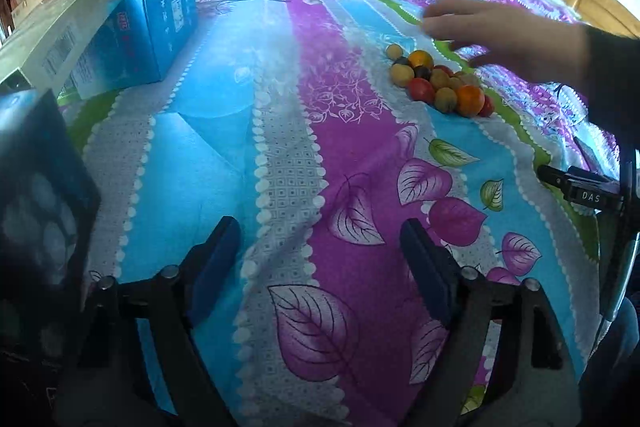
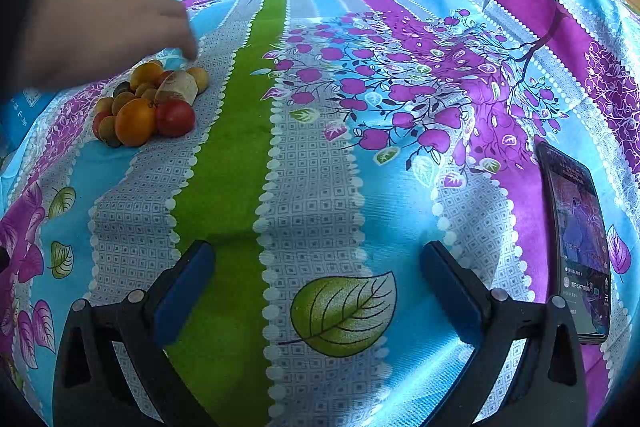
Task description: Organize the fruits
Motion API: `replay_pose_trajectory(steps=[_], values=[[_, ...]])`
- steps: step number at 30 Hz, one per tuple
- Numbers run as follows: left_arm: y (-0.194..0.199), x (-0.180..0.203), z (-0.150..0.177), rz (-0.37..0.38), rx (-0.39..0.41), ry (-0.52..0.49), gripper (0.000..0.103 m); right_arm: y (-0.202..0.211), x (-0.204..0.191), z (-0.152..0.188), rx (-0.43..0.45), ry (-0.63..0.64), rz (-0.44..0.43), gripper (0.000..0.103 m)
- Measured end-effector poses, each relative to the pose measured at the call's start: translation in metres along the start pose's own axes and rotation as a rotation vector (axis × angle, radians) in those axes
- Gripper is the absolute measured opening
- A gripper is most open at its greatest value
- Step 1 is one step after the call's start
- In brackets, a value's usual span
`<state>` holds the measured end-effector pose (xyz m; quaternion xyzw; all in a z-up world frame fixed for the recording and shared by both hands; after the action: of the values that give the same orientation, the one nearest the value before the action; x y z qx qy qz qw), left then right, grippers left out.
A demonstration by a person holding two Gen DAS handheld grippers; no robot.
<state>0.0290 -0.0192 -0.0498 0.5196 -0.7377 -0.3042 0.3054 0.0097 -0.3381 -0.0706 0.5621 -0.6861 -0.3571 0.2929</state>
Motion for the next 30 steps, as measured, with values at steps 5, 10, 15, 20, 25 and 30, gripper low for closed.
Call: replay_pose_trajectory(steps=[5, 10, 15, 20, 25, 30], values=[[0.000, 0.000, 0.000, 0.025, 0.001, 0.016, 0.084, 0.000, 0.000, 0.000, 0.000, 0.000, 0.000, 0.103], [-0.002, 0.000, -0.001, 0.042, -0.001, 0.024, 0.087, 0.000, 0.000, 0.000, 0.000, 0.000, 0.000, 0.103], [-0.002, 0.001, -0.001, 0.058, -0.002, 0.033, 0.088, 0.000, 0.000, 0.000, 0.000, 0.000, 0.000, 0.103], [-0.001, -0.002, -0.002, 0.065, 0.011, 0.057, 0.088, 0.000, 0.000, 0.000, -0.001, 0.000, 0.000, 0.103], [0.001, -0.007, -0.003, 0.071, 0.022, 0.089, 0.088, 0.000, 0.000, 0.000, 0.000, 0.001, 0.002, 0.103], [0.003, -0.013, -0.004, 0.080, 0.034, 0.118, 0.088, 0.000, 0.000, 0.000, -0.001, 0.001, 0.002, 0.103]])
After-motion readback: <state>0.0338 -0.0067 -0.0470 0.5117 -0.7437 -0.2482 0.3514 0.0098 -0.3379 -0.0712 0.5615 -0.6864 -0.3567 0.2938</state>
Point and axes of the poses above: each gripper's, at about its wrist camera, not at the fingertips, and y roughly against the way its jaws point, x to its right, z to its underside, the point moved 9 cm from there along -y, roughly the way its jaws point
